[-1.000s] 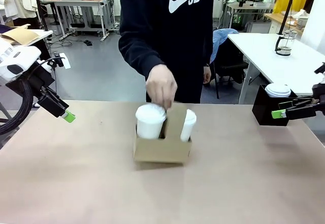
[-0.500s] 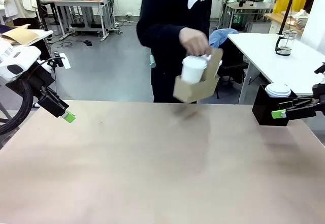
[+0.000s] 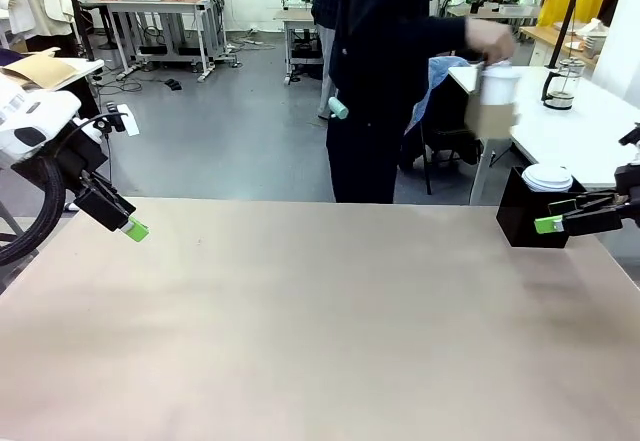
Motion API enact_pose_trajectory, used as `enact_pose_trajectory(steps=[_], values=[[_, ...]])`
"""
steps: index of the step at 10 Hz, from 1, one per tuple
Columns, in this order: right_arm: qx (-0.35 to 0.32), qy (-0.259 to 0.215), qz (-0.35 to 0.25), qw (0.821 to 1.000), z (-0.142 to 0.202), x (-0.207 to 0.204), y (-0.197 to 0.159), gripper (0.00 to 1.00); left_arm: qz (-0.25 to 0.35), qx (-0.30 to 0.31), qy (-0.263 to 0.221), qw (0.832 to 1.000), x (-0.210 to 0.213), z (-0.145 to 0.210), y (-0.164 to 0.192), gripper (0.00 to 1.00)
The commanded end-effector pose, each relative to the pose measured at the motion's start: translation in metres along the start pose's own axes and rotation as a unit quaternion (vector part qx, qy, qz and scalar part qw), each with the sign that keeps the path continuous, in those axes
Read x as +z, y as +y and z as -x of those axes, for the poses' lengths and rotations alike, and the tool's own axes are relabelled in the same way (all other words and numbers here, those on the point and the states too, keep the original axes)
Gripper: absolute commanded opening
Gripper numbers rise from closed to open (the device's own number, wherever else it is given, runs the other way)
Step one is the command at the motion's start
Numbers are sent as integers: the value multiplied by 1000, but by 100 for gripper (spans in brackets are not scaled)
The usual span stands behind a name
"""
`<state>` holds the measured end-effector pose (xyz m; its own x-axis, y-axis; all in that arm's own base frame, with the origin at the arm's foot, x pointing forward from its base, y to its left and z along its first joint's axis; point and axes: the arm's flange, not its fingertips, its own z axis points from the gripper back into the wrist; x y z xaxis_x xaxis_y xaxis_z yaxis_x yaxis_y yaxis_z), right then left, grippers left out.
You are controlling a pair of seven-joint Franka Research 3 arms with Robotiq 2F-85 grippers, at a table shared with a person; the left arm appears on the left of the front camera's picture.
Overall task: Pour a drink into a cup and package it in a carrier.
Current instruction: Insert the held 600 ml Paper Cup into the Cup Carrier.
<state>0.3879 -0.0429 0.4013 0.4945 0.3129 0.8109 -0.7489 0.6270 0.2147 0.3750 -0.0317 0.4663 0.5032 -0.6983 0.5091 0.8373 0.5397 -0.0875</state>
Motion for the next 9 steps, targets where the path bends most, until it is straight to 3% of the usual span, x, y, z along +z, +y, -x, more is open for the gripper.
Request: enact_pose_trajectory(steps=[1, 9], values=[[3, -6, -4, 1000, 0, -1, -1, 100, 5, 7, -4, 1000, 1, -1, 0, 100], [3, -6, -4, 1000, 0, -1, -1, 100, 5, 7, -4, 1000, 1, -1, 0, 100]])
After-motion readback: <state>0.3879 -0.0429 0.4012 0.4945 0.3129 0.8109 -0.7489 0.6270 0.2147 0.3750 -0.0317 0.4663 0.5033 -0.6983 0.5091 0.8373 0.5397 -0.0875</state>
